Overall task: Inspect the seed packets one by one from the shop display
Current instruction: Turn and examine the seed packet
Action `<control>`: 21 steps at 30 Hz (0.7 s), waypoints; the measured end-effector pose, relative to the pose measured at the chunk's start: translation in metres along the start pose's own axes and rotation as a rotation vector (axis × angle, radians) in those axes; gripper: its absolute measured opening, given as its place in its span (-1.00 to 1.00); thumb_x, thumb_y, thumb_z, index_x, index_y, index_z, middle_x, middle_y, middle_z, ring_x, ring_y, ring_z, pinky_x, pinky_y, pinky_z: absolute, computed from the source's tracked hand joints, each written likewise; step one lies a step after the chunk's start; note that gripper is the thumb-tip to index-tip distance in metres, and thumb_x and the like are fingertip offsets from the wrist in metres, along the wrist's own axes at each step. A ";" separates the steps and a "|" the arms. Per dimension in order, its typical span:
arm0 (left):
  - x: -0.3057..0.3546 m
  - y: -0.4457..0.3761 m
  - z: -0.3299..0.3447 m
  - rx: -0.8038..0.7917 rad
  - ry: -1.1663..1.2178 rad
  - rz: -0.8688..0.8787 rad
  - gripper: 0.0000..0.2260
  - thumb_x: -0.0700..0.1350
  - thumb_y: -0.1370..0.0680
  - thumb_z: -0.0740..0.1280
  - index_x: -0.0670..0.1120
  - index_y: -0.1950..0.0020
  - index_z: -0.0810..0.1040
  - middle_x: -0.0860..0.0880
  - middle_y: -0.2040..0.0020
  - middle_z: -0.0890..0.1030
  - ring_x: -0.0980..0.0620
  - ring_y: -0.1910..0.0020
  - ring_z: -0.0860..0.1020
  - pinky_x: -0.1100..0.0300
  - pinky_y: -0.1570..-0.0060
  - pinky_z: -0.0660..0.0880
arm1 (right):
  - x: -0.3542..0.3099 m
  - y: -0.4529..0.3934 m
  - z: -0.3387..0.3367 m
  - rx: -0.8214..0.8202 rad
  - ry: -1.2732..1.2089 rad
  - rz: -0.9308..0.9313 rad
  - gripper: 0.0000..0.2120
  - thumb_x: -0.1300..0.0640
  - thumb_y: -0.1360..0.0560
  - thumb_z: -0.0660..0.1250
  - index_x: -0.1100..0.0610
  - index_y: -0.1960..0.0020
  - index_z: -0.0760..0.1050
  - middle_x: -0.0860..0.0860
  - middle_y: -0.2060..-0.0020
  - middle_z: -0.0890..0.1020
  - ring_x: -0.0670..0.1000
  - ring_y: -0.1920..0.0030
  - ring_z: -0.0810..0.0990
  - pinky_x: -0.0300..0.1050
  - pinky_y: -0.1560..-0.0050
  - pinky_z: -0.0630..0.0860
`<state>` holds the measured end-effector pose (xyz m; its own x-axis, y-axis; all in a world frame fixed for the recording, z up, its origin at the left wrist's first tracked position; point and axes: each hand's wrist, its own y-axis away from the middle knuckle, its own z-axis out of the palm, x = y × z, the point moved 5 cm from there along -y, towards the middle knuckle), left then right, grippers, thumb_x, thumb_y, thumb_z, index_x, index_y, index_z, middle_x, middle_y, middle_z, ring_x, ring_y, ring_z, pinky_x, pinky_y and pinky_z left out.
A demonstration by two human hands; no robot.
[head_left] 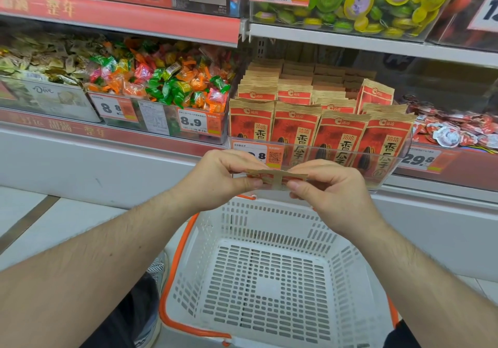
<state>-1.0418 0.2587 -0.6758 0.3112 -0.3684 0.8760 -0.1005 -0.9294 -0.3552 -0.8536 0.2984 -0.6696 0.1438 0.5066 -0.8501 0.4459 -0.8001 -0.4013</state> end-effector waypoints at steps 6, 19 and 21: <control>0.000 0.000 -0.001 0.004 -0.038 0.018 -0.77 -0.04 -0.38 0.47 0.18 -0.01 0.67 0.23 0.05 0.69 0.16 0.00 0.66 0.29 -0.05 0.53 | 0.001 0.000 0.000 0.016 0.016 -0.020 -0.77 0.14 -0.35 0.48 -0.21 0.18 0.69 -0.13 0.17 0.70 0.01 0.11 0.69 0.14 0.07 0.63; 0.001 0.003 0.000 0.051 0.145 -0.083 -0.80 -0.13 -0.43 0.48 0.14 0.03 0.74 0.05 0.08 0.72 0.04 0.05 0.67 0.15 0.03 0.59 | -0.001 0.001 -0.002 0.023 0.052 0.061 -0.87 0.24 -0.46 0.48 0.07 0.23 0.69 -0.01 0.27 0.69 0.00 0.23 0.66 0.07 0.14 0.63; 0.001 0.003 0.002 0.067 0.238 -0.144 -0.90 -0.11 -0.46 0.51 0.01 0.04 0.75 -0.03 0.07 0.73 0.00 0.07 0.68 0.15 0.08 0.59 | -0.001 0.002 -0.003 0.033 0.006 0.127 -0.86 0.23 -0.49 0.44 0.12 0.24 0.67 0.06 0.41 0.66 -0.06 0.38 0.62 -0.18 0.31 0.56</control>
<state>-1.0400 0.2560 -0.6765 0.0865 -0.2347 0.9682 -0.0057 -0.9720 -0.2351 -0.8504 0.2973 -0.6681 0.2024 0.4023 -0.8928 0.3949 -0.8678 -0.3015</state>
